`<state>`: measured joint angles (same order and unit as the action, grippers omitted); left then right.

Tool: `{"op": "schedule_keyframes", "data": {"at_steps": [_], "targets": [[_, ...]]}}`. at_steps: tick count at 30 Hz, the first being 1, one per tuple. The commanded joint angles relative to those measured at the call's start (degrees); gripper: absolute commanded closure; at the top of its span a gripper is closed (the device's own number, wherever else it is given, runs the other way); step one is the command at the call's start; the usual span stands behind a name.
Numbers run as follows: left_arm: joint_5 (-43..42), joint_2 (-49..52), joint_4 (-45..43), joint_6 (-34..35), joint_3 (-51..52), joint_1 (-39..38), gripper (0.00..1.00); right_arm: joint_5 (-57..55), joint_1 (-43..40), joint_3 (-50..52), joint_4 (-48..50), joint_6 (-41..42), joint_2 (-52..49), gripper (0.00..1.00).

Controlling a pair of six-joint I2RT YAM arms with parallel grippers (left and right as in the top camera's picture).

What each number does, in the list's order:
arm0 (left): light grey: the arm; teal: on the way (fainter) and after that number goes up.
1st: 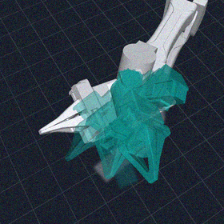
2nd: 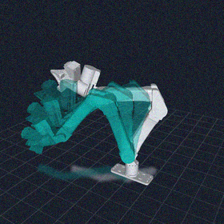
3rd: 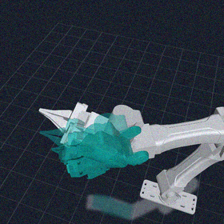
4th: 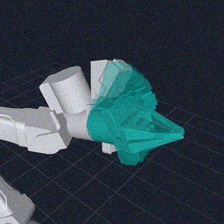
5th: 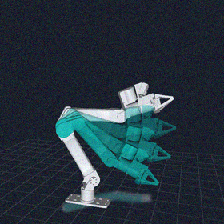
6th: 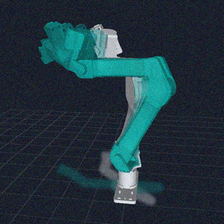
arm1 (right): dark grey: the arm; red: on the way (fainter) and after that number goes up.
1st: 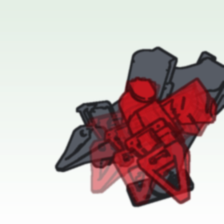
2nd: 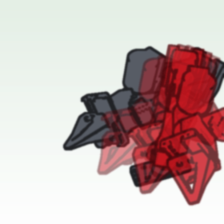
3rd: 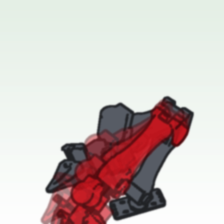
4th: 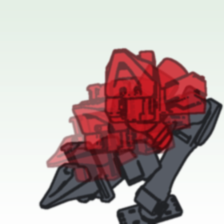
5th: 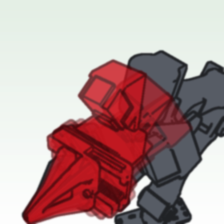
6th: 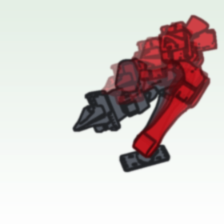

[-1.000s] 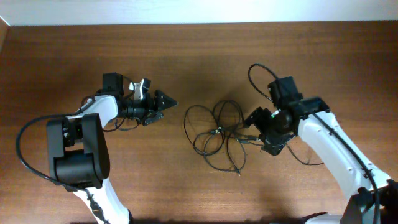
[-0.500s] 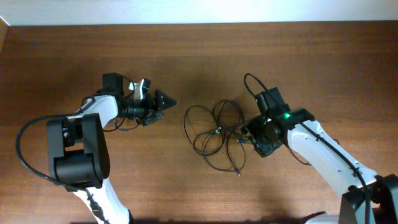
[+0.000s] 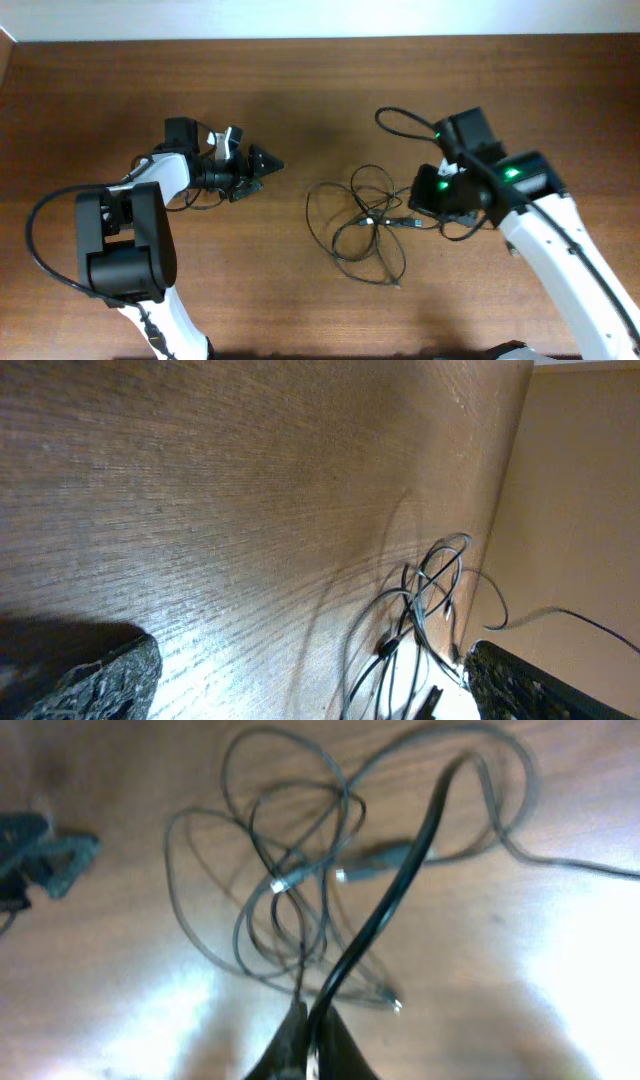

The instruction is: Untangle cables

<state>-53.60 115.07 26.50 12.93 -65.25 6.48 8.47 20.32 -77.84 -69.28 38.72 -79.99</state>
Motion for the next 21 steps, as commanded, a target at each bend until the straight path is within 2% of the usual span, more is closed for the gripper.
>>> {"op": "schedule_keyframes", "data": {"at_steps": [1,7,10,12,16,18,21], "targets": [[1.07,-0.57,0.11,-0.33,-0.2,-0.11,0.0,-6.67,0.28,-10.88,-7.37,-5.97,0.63,0.96],[1.05,-0.57,0.11,-0.33,-0.2,-0.11,0.01,-7.28,0.28,-28.3,-9.44,-10.27,0.63,0.96],[1.05,-0.57,0.11,-0.33,-0.2,-0.11,0.01,-12.07,0.28,-39.74,-8.96,-10.25,0.63,0.96],[1.07,-0.57,0.09,-0.33,-0.2,-0.11,0.01,-12.2,0.28,-46.88,-4.26,-11.45,0.63,0.96],[1.05,-0.57,0.11,-0.33,-0.2,-0.11,0.01,-12.44,0.28,-54.71,6.21,-17.57,0.63,0.96],[1.05,-0.57,0.11,-0.33,-0.2,-0.11,0.01,-18.45,0.28,-56.11,13.35,-19.04,0.79,0.96],[1.05,-0.57,0.11,-0.33,-0.2,-0.11,0.01,-30.62,0.28,-56.11,18.36,-19.1,0.57,0.96]]}}
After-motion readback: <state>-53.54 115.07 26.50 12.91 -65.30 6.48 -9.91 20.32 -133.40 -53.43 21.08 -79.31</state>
